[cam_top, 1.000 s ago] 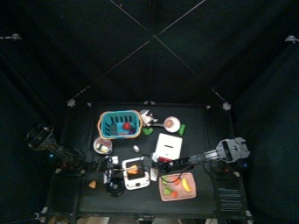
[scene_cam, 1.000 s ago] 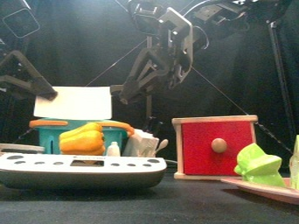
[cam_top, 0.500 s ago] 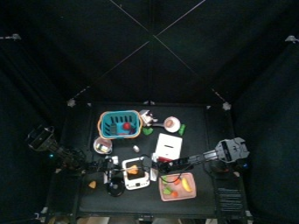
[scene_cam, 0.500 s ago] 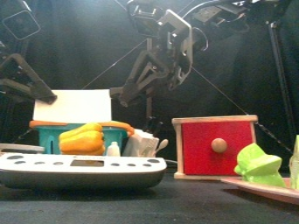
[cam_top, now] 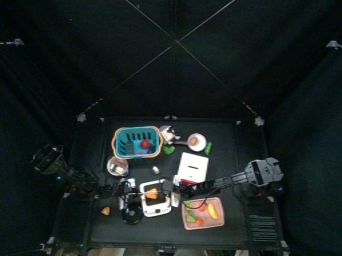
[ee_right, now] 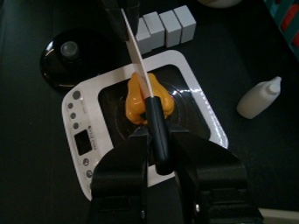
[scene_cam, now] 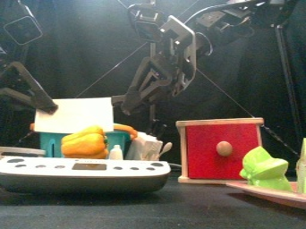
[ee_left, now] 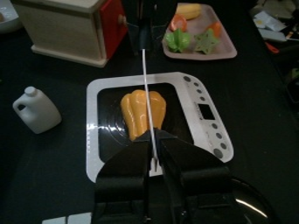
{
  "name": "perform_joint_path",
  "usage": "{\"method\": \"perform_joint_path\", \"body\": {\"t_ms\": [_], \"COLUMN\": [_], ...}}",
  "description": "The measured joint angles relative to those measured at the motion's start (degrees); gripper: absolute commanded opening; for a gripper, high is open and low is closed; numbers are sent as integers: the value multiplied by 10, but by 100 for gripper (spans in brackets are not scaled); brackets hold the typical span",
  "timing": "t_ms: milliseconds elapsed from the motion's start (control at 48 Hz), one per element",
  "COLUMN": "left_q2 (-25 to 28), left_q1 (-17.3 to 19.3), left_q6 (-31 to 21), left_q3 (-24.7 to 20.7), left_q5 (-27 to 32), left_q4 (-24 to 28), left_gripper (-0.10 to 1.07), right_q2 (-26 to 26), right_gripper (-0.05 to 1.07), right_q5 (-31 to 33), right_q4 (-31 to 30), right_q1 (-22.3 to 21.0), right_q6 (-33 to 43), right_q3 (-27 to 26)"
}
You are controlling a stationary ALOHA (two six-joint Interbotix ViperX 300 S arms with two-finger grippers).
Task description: Cut squash
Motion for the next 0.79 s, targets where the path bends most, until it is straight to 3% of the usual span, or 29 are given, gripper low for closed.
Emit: {"method": "perform_joint_path", "body": {"t_ms": [792], "left_q2": [26], "left_q1": [34], "left_q6": [1], "left_q3": [-11], "left_q5": [-1], "left_q4": [0], "left_gripper": [52], "right_q2": [8], "right_gripper": [54], "right_q5": [6], "right_q4": [23], "right_q1": [-2], "right_q6": [-1], "right_q3": [4]}}
